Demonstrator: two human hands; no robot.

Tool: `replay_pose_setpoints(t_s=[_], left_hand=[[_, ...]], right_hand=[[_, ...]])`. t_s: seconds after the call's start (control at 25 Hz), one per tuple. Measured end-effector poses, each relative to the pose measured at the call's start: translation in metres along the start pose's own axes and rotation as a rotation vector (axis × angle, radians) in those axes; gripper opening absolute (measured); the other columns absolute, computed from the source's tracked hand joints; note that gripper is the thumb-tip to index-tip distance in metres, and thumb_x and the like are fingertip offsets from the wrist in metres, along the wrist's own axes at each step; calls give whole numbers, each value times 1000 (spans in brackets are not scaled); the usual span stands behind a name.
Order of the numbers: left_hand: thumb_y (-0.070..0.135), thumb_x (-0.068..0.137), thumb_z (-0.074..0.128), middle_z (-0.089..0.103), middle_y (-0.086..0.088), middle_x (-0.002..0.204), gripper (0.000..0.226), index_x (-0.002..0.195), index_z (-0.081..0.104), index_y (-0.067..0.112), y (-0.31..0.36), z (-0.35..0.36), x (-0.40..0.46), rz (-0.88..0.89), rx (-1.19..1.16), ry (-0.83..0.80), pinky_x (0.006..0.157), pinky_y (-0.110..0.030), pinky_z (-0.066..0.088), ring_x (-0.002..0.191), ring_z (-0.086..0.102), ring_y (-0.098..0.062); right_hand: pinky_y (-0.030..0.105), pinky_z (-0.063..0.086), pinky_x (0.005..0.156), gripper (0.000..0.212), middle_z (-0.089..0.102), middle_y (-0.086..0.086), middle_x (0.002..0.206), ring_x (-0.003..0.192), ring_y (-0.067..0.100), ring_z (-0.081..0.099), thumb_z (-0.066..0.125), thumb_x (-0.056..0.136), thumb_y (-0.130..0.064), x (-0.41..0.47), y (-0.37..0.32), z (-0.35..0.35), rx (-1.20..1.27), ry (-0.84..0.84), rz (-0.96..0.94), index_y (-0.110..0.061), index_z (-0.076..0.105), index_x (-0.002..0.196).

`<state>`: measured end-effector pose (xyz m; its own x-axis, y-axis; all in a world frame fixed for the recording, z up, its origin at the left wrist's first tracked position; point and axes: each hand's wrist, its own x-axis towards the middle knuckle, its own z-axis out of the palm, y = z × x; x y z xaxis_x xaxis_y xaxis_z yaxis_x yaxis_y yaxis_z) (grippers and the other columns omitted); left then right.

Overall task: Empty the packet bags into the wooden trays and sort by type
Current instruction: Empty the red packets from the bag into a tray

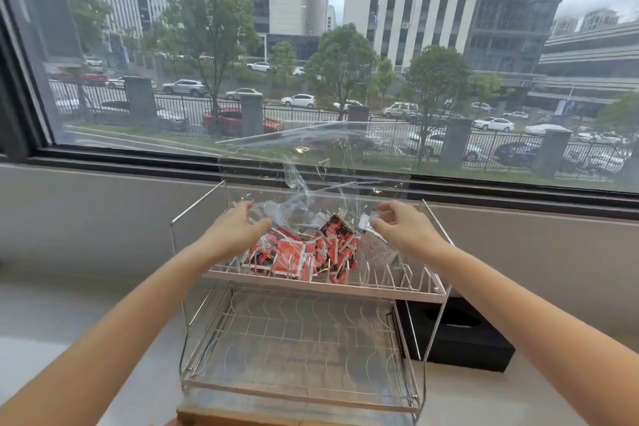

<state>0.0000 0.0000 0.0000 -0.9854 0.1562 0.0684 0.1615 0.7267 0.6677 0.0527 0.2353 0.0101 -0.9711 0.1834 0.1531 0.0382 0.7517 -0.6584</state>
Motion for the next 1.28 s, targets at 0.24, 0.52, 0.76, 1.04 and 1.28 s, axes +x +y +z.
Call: replay_pose_setpoints(t_s=[0.24, 0.52, 0.76, 1.04, 1.28], left_hand=[[39, 89, 44, 42, -19, 135, 70, 138, 14, -3, -37, 31, 32, -196, 106, -130, 88, -35, 40, 116, 47, -30], [44, 86, 49, 57, -9, 98, 64, 127, 32, -2, -38, 41, 46, -182, 86, -75, 62, -30, 38, 87, 48, -23], [25, 85, 55, 63, -14, 111, 32, 111, 54, 7, -35, 41, 55, -90, 40, 114, 85, -37, 46, 99, 56, -31], [20, 85, 57, 59, -7, 94, 8, 91, 54, 14, -2, 15, 23, 174, -253, 352, 72, -27, 40, 86, 56, -21], [26, 85, 55, 64, -4, 109, 7, 89, 50, 27, 15, 16, -45, 289, -479, 357, 76, -38, 51, 91, 63, -22]], right_hand=[[33, 42, 92, 55, 52, 15, 131, 114, 27, 53, 49, 90, -23, 36, 16, 42, -13, -102, 96, -7, 28, 138], [29, 42, 82, 39, 57, 12, 115, 94, 19, 50, 55, 85, -12, 51, 21, 65, 83, -36, 53, -4, 45, 122], [26, 43, 83, 20, 58, 1, 100, 91, 14, 53, 55, 86, -8, 46, 21, 61, 227, 84, -30, -8, 61, 105], [14, 49, 75, 10, 61, -5, 90, 86, 13, 58, 57, 86, -12, 30, 5, 22, 396, 228, -109, -17, 63, 92], [21, 51, 74, 13, 67, -1, 94, 88, 12, 63, 57, 86, -12, -45, 2, -12, 560, 230, -162, -24, 62, 88]])
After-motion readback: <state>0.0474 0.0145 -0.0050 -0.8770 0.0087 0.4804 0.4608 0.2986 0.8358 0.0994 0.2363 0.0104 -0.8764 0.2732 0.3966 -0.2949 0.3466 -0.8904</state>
